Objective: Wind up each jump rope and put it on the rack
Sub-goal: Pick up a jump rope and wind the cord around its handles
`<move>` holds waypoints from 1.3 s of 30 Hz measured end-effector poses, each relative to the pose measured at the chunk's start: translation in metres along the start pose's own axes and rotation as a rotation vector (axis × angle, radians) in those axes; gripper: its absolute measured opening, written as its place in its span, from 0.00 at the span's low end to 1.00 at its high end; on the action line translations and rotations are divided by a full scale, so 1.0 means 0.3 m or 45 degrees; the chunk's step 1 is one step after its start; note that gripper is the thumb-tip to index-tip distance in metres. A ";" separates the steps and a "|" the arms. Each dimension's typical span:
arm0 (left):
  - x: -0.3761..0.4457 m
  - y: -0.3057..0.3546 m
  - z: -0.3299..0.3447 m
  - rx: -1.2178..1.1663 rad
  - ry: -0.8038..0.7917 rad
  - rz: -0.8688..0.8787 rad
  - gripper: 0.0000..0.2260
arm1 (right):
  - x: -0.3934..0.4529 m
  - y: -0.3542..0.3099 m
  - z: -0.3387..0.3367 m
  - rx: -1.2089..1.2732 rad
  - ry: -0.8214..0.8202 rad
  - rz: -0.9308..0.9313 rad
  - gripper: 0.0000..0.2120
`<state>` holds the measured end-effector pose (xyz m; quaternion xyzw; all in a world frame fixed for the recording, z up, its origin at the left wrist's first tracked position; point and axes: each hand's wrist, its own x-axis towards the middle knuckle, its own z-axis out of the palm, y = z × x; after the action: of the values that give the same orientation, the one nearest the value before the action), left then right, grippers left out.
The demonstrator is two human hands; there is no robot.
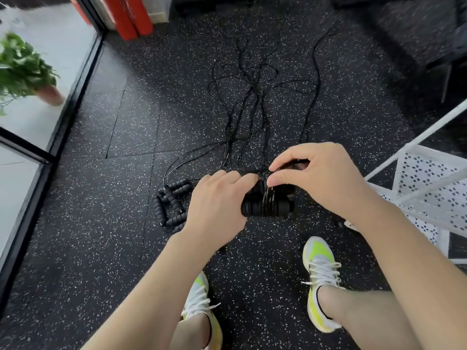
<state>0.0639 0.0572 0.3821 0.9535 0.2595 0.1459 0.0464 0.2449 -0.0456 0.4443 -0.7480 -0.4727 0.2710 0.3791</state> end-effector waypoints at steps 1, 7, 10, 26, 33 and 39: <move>-0.001 0.005 -0.003 -0.017 0.010 0.038 0.21 | 0.004 0.009 -0.007 0.038 -0.023 0.003 0.05; 0.005 0.010 -0.024 -0.137 0.090 0.093 0.20 | 0.032 0.076 -0.023 0.260 -0.092 0.000 0.04; 0.006 0.012 -0.037 -0.233 0.155 0.019 0.20 | 0.042 0.116 0.002 0.475 -0.113 0.069 0.05; 0.025 -0.020 -0.053 -0.053 0.108 -0.672 0.15 | -0.054 0.003 0.233 -0.050 -0.378 0.121 0.11; 0.014 -0.029 -0.038 0.039 -0.014 -0.705 0.15 | -0.085 -0.063 0.203 -0.436 -0.484 0.020 0.10; 0.008 -0.029 -0.032 0.078 -0.096 -0.678 0.17 | -0.101 -0.094 0.186 -0.557 -0.460 -0.106 0.10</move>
<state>0.0588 0.0660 0.3906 0.8573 0.5037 0.0851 0.0637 0.1758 -0.0484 0.4374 -0.7315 -0.6100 0.2759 0.1291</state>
